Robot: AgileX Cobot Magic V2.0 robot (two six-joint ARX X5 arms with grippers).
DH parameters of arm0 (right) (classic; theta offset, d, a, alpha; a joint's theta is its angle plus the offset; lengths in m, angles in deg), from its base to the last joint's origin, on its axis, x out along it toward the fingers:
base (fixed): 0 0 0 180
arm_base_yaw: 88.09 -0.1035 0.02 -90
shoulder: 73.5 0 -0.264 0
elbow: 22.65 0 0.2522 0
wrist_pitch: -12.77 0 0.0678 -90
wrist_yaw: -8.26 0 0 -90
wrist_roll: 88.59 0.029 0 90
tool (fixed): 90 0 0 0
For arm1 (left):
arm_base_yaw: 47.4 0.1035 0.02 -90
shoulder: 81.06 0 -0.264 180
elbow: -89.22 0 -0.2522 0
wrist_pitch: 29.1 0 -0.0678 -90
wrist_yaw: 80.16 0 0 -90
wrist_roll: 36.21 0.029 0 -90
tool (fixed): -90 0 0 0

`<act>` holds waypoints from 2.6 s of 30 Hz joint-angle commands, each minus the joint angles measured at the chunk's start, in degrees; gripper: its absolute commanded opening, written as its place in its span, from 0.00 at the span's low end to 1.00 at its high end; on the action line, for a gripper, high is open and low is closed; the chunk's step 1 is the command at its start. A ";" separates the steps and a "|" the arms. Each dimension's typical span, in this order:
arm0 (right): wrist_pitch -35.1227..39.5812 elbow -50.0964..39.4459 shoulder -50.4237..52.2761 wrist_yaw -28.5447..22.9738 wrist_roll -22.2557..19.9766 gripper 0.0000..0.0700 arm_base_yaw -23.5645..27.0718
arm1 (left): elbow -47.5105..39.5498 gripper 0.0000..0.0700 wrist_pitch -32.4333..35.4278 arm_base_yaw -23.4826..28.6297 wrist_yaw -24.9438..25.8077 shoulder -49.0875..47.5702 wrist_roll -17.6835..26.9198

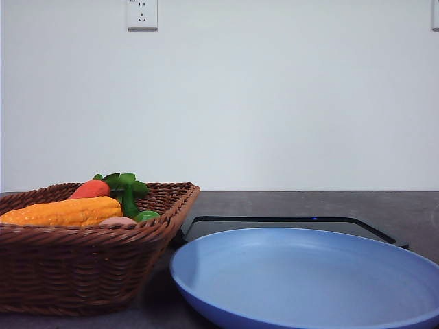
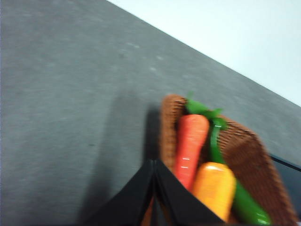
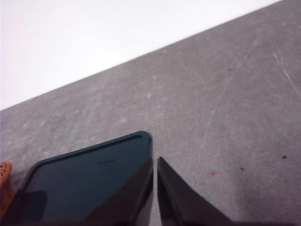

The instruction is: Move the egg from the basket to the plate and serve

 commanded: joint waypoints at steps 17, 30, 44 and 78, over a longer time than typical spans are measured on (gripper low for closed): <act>-17.34 21.66 -31.36 18.35 -10.07 0.00 0.02 | 20.65 0.00 -3.85 -1.82 25.28 37.61 8.08; -22.08 21.34 -50.88 25.00 -13.03 0.29 -1.64 | 26.21 0.36 -1.97 -8.75 28.65 50.36 9.29; -10.02 19.41 -64.90 25.44 -11.00 0.29 -10.20 | 26.21 0.43 -1.14 -10.15 28.44 51.65 9.33; -14.03 19.56 -57.30 24.94 -9.94 0.00 -2.13 | 26.90 0.61 -2.65 -27.79 13.72 57.05 2.75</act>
